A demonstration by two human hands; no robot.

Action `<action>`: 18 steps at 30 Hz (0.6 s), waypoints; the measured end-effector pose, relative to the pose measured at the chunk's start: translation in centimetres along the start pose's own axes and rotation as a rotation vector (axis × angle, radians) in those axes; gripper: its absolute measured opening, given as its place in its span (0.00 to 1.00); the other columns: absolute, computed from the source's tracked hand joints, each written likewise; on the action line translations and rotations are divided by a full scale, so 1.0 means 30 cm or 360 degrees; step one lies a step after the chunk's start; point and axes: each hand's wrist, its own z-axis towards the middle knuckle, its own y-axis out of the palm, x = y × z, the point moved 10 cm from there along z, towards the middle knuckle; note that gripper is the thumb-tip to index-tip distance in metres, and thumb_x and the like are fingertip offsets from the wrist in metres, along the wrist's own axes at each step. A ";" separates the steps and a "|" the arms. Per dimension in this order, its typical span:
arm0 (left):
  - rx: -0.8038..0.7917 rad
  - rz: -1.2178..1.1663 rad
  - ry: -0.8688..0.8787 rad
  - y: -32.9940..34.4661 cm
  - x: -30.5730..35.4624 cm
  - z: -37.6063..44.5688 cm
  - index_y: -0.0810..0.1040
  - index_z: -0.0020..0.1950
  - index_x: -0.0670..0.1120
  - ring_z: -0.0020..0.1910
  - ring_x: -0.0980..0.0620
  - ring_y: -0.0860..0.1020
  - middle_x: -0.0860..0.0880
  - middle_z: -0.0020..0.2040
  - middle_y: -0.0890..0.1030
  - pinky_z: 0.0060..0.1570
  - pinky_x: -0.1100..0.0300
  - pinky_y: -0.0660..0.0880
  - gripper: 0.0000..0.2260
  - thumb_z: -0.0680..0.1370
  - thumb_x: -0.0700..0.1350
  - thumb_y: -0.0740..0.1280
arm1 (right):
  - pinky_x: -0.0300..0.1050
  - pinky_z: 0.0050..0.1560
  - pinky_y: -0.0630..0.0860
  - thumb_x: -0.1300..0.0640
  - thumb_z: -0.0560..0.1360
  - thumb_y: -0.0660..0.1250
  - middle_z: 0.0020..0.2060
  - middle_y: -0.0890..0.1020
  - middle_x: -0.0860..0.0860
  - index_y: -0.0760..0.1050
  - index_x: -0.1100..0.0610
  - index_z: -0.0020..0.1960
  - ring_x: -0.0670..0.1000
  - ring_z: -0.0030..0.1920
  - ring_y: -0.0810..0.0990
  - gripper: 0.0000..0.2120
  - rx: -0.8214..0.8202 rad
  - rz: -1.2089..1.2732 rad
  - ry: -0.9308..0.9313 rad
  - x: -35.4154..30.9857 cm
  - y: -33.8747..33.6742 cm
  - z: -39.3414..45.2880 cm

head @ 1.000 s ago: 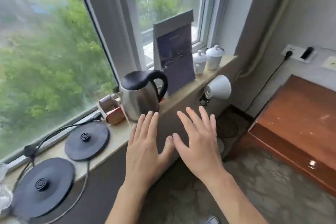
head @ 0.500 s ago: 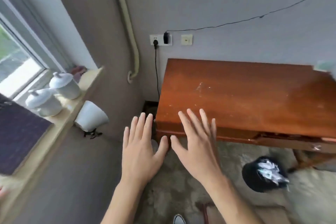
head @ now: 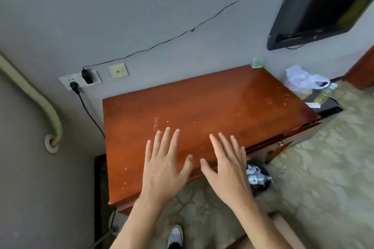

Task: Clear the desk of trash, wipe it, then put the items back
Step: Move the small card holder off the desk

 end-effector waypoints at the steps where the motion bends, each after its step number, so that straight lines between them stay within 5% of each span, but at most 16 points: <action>1: -0.0025 0.0002 0.0051 0.020 0.018 0.051 0.54 0.84 0.53 0.84 0.50 0.44 0.51 0.85 0.54 0.82 0.45 0.46 0.34 0.81 0.66 0.53 | 0.58 0.81 0.44 0.39 0.80 0.60 0.82 0.56 0.47 0.55 0.44 0.82 0.53 0.83 0.45 0.34 0.0015 0.0000 0.0047 0.022 -0.005 0.030; 9: -0.0211 -0.0068 0.0377 0.179 0.205 0.371 0.49 0.85 0.55 0.83 0.51 0.39 0.53 0.85 0.48 0.81 0.48 0.38 0.34 0.81 0.67 0.50 | 0.57 0.82 0.46 0.39 0.81 0.61 0.82 0.55 0.46 0.52 0.43 0.82 0.53 0.82 0.46 0.34 0.0103 -0.0065 0.0367 0.245 -0.098 0.219; 18: -0.0344 0.0033 0.0604 0.454 0.482 0.829 0.46 0.85 0.55 0.83 0.49 0.39 0.51 0.85 0.47 0.82 0.44 0.41 0.35 0.81 0.68 0.47 | 0.55 0.82 0.49 0.39 0.81 0.60 0.83 0.51 0.47 0.48 0.45 0.83 0.53 0.83 0.46 0.36 0.0044 -0.0079 0.0598 0.681 -0.155 0.552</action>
